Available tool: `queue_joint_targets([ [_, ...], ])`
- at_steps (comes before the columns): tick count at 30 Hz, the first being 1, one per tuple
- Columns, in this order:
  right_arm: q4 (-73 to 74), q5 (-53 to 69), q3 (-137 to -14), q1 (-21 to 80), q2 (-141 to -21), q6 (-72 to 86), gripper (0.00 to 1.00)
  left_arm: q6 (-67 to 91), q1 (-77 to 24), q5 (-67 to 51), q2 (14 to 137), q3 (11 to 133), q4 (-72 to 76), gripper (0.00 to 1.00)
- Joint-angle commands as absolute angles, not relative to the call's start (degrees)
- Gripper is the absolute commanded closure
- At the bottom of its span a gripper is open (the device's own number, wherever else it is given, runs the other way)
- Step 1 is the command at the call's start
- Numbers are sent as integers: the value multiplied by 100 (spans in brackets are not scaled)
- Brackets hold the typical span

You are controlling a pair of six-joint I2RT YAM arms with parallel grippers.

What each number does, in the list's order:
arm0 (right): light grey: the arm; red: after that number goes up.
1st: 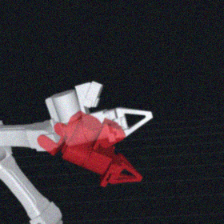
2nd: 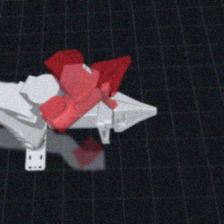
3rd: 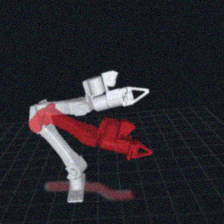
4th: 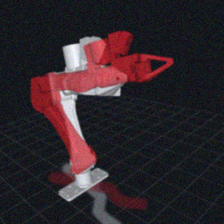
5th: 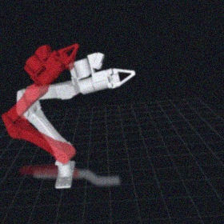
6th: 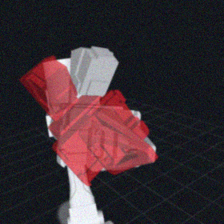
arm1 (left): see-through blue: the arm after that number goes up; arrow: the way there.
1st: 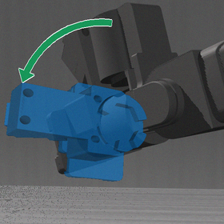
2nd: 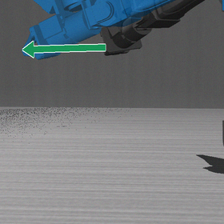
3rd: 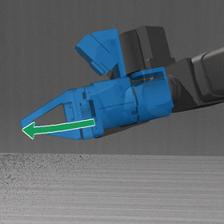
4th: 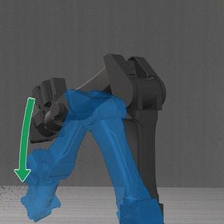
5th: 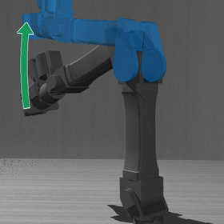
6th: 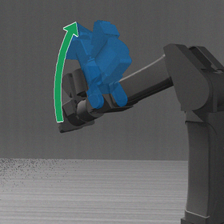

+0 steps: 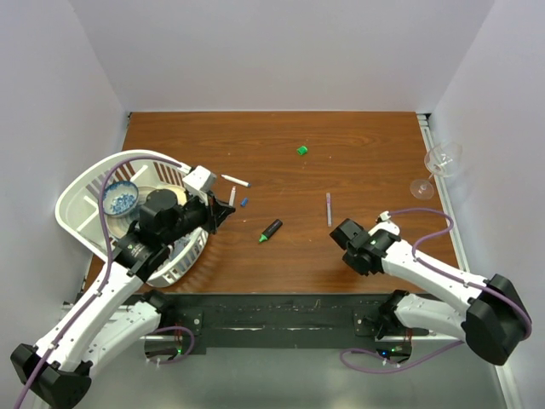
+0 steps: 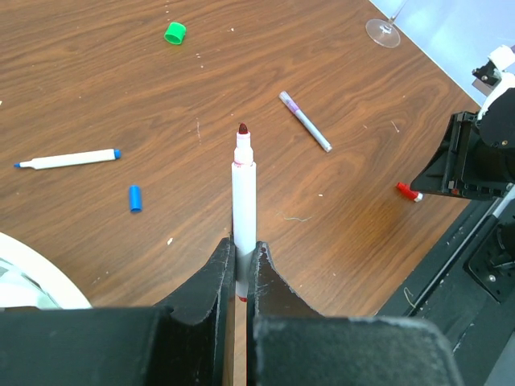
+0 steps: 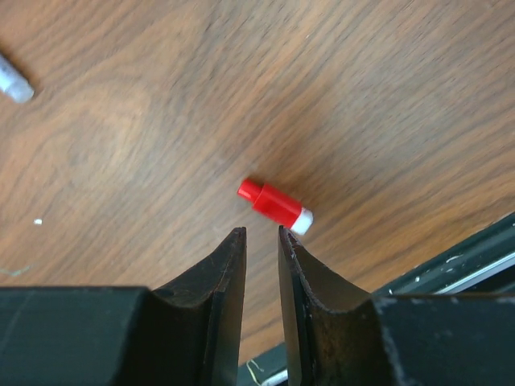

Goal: Insert the pens into the pen caps

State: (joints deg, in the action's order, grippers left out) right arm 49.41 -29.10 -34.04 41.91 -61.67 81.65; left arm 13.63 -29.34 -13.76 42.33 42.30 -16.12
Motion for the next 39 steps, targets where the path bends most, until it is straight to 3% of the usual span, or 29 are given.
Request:
queue_joint_targets([
  [1, 4843, -3393, -3287, 4078, -6275, 8323, 74, 1169, -2953, -1231, 4245, 4245, -1547, 100],
  [8, 4720, -3296, -3190, 4017, -6354, 8148, 75, 1169, -2944, -1204, 4245, 4245, -1556, 100],
  [15, 4333, -3287, -3226, 3999, -6328, 7576, 68, 1169, -2953, -1195, 4263, 4245, -1573, 100],
  [23, 4649, -3269, -3322, 3999, -6188, 7981, 61, 1169, -2953, -1195, 4263, 4236, -1565, 100],
  [33, 4597, -2751, -3252, 4008, -5836, 7998, 75, 1160, -2953, -1213, 4254, 4236, -1573, 100],
  [39, 4378, -2611, -3050, 3999, -5941, 8033, 76, 1160, -2953, -1195, 4236, 4228, -1573, 100],
])
